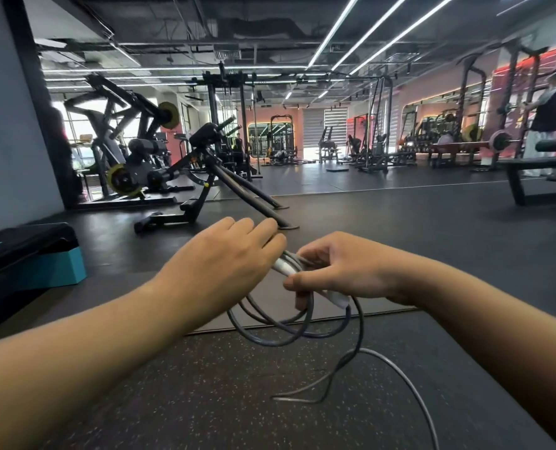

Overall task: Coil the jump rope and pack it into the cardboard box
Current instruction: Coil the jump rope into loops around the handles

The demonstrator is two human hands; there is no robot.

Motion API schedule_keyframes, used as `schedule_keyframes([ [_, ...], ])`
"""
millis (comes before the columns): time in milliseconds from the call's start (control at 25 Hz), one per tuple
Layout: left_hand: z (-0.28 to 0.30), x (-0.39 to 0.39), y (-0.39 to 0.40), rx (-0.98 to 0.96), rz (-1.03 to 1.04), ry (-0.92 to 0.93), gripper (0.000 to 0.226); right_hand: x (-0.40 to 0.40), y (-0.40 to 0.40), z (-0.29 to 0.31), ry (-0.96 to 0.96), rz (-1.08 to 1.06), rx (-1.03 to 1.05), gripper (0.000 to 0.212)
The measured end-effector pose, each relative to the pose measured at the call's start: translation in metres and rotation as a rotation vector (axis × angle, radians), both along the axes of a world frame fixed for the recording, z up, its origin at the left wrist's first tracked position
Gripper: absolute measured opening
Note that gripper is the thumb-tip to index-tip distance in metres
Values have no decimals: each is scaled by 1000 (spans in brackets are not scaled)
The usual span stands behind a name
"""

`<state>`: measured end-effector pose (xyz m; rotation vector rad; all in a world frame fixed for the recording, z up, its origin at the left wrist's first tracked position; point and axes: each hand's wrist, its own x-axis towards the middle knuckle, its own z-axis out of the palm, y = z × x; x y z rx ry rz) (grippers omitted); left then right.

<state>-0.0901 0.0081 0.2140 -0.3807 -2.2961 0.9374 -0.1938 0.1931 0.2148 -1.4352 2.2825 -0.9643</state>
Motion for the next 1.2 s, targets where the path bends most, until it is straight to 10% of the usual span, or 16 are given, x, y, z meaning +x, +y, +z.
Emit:
schedule_keyframes([
  [200,-14,3,21,163,205,-54,28,2,-13,-5,376,104,20,26],
  [360,-7,-11,9,755,142,-654,26,6,-5,-3,332,132,78,30],
  [440,-5,-16,5,678,143,-782,44,8,3,0,251,92,114,46],
  [600,3,5,-14,292,269,-656,37,-17,21,8,106,-36,140,54],
  [960,24,52,-88,416,562,-460,33,-70,61,11,188,-347,297,65],
  [1200,4,52,-109,1127,327,-294,31,-63,45,-11,133,-240,263,51],
])
